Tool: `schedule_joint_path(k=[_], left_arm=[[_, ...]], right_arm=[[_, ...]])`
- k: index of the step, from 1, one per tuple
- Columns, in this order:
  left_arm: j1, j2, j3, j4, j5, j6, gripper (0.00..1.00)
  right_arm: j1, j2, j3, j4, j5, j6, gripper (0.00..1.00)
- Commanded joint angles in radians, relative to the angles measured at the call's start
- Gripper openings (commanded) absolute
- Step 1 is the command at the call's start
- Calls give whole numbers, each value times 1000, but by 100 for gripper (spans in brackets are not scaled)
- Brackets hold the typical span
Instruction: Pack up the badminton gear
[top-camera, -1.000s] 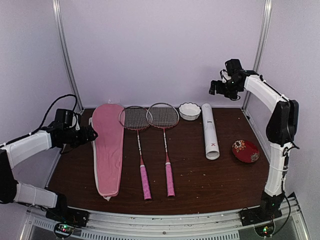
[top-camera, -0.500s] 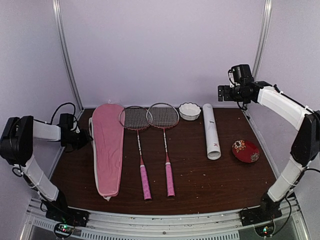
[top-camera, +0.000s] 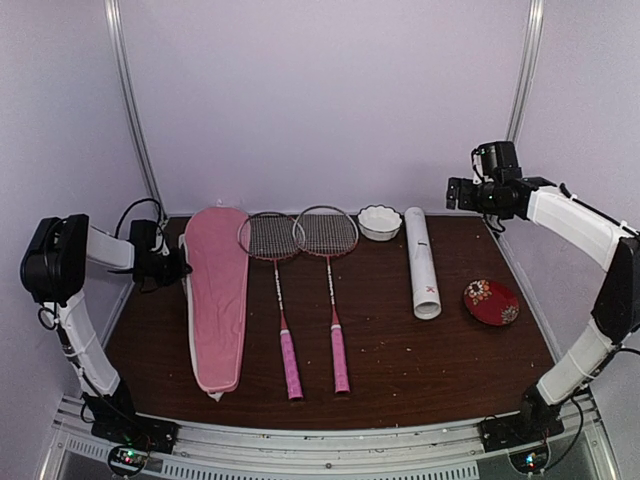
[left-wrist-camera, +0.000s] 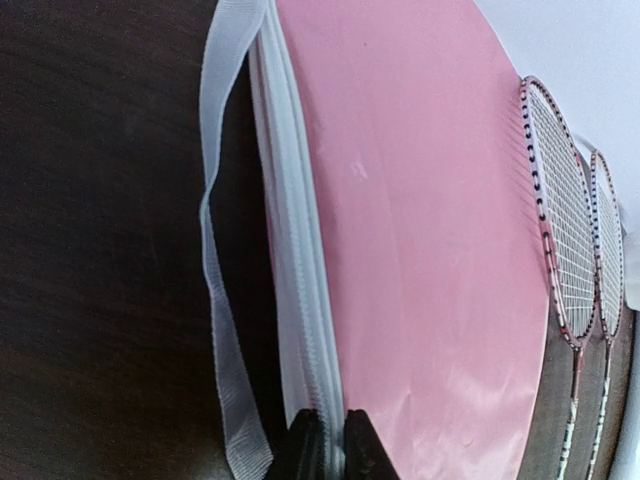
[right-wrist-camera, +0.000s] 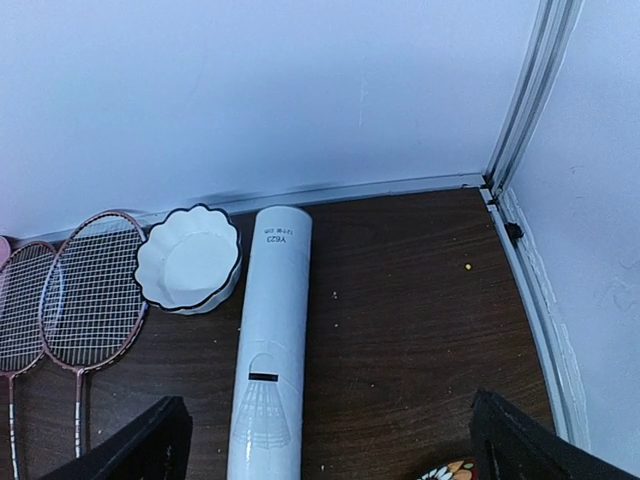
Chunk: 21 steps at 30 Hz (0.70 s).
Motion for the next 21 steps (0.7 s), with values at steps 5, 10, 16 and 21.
schedule_joint_path(k=[5,10,16,21], left_arm=[[4,-139,-18,-11,-70,4,0],[2,-359,-70,-90,-134,2,0],[-15,-613,-62,-198,-142,15,0],[-73,-762,-7,-249,-112,15,0]], right_arm=[[1,-147,-100,96,-143,38,100],[22,-169,-124,91,-221,50,100],[71,-177,-127,76,-266,53,100],[97,-191,-126,57,-317,58,98]])
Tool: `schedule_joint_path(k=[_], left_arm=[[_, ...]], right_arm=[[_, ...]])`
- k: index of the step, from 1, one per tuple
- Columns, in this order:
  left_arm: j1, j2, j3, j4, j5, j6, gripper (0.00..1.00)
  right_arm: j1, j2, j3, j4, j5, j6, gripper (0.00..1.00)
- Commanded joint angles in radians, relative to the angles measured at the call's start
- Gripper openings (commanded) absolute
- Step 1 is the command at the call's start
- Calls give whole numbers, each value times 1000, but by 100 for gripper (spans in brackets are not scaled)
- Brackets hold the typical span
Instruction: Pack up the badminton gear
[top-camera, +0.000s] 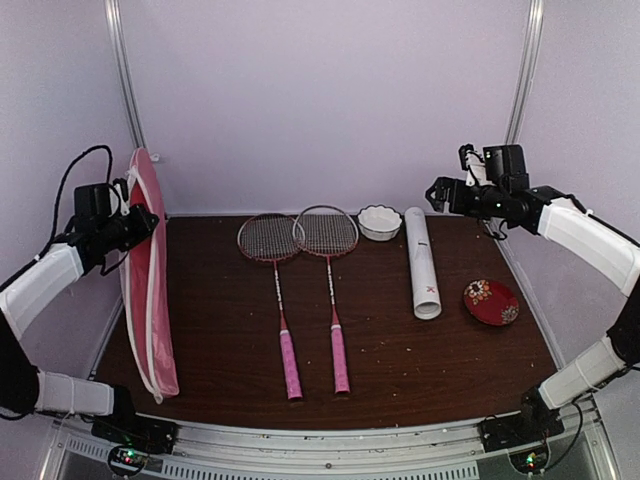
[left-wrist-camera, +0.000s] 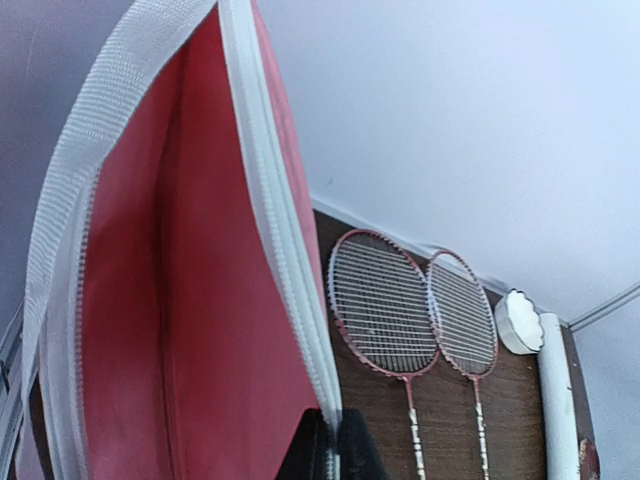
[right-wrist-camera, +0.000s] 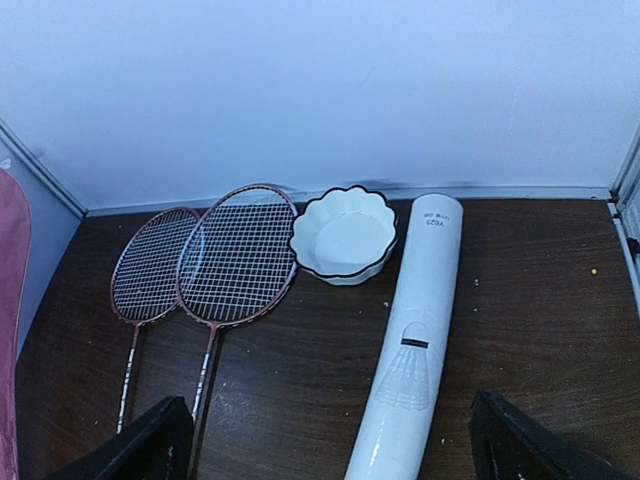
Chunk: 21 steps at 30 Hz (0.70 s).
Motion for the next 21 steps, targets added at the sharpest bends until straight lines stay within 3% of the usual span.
schedule_joint_path(k=[1,10,21], left_arm=[[-71,-102,72,-34,14,7,0],[-418,-119,124,50,-127,-76,0],[-768,185,219,310,-256,-239,0]], right_arm=[[25,-40,-8,-15,-69,13,97],[100,-77,-14,-109,-105,-17,85],[186,-192,-114,-175,-123,-25,67]])
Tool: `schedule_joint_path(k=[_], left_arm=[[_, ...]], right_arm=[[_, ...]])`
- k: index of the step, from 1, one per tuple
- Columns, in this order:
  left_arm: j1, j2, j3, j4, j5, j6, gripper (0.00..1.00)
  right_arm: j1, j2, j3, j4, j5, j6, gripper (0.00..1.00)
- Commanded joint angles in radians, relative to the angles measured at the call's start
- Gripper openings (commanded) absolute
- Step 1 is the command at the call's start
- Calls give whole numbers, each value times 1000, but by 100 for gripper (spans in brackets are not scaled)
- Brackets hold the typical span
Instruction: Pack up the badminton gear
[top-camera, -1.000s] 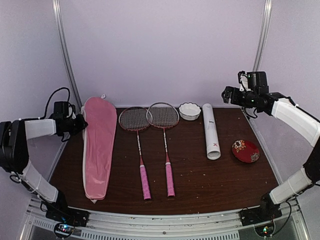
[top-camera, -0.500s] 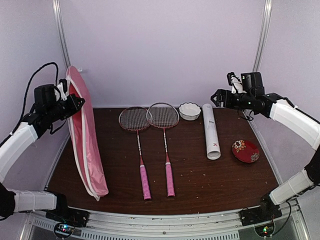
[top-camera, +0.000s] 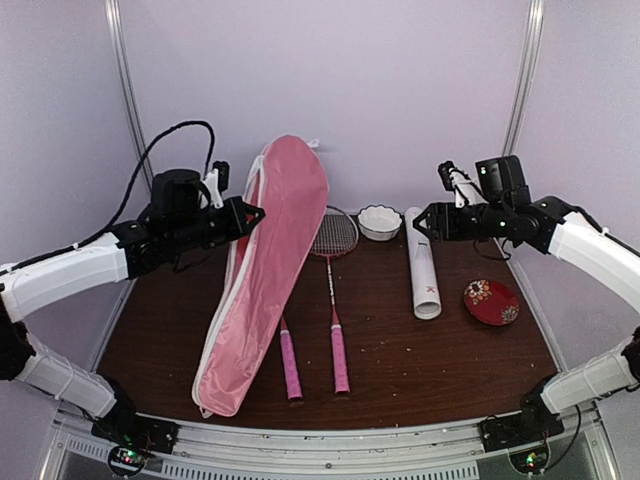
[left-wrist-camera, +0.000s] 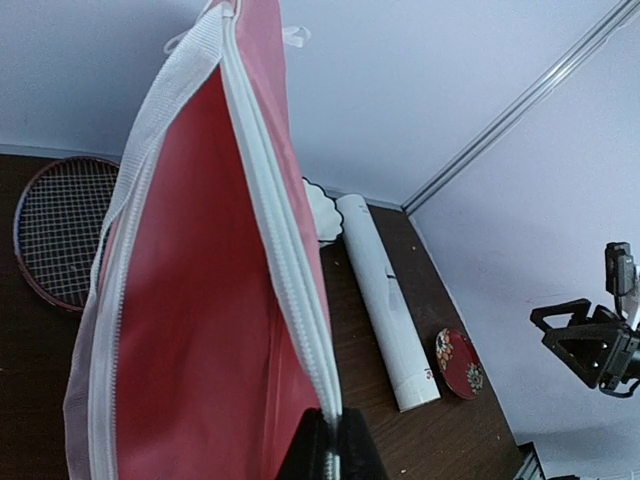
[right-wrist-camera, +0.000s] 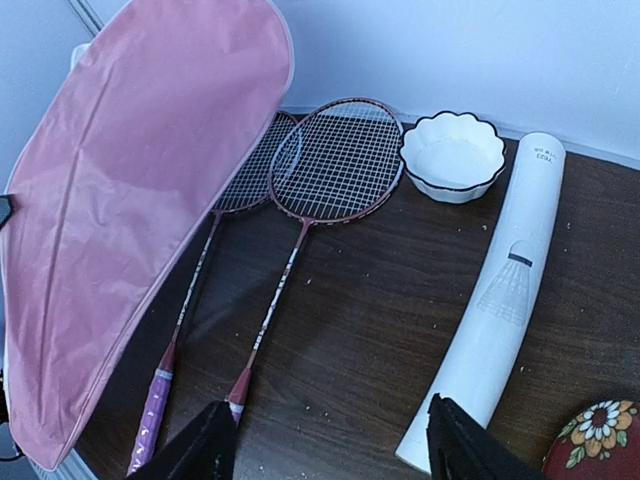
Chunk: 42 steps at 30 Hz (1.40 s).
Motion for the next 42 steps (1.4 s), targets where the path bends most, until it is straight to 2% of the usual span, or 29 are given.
schedule_joint_path(k=[1,7,14,19,25,34,42], left_arm=[[-106,113,93,201,-87,-96,0],[-211,280,184,242,-160,-192,0],[-271,448,353,106,-228,-327,0],[-276,496,345,170,-232,-448,0],[-286,555,319,320,-189,-537,1],[-306,633,318,415,-205,-596,6],[-309,644,301,487,-201,-580,9]], right_arm=[[30,-75,-59,-30,-22,12,64],[92,-110,-154,15,-46,84,53],[164,-82,-182,36,-12,89,50],[186,-54,-169,61,-8,68,50],[204,28,-126,54,-19,8,58],[221,156,-35,35,-75,-61,57],[227,235,27,-2,-109,-119,56]])
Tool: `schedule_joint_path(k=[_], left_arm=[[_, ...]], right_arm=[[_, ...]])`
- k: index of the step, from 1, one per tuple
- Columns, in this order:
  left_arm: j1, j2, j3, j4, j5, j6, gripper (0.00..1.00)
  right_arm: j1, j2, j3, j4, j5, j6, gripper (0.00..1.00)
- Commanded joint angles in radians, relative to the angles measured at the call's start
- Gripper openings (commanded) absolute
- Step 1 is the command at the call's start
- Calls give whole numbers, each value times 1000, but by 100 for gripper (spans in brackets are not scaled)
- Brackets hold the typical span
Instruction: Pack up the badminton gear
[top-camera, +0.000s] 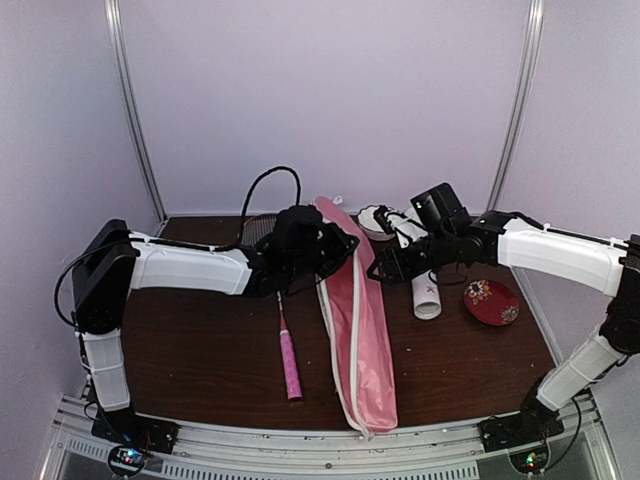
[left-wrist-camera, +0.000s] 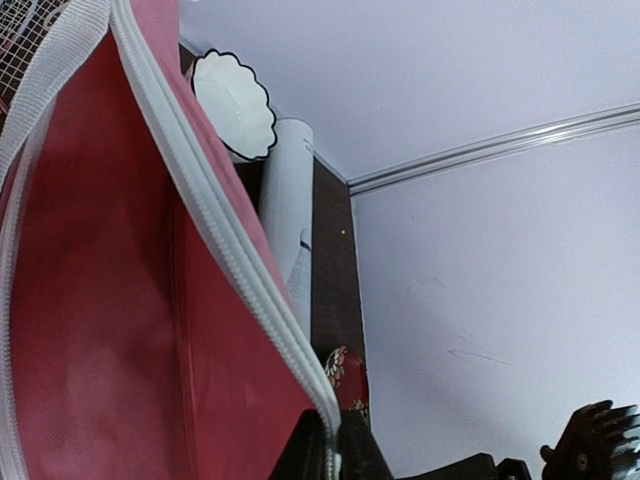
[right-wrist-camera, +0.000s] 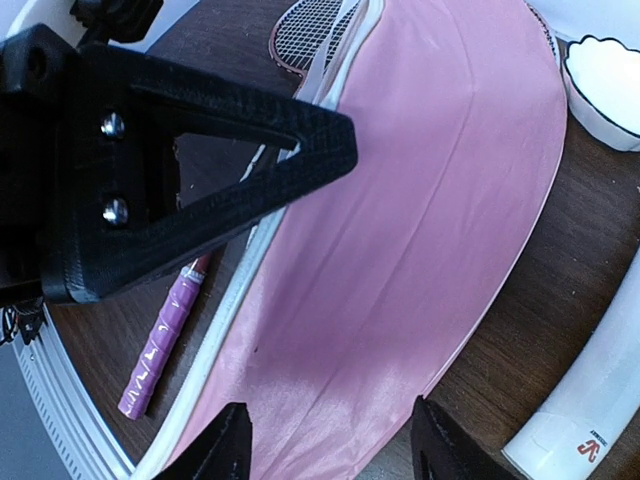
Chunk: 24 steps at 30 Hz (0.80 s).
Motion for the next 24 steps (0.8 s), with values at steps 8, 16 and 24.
schedule_joint_path(k=[8,16,24], left_arm=[[-6,18,-25,230,33,3,9],[-6,8,-42,258,60,9,13],[-7,4,-28,205,102,56,16]], right_arm=[[6,84,112,-67,-115,-112,57],[-51,70,98,-74,-221,-84,70],[-131,92,111,-5,-323,112,70]])
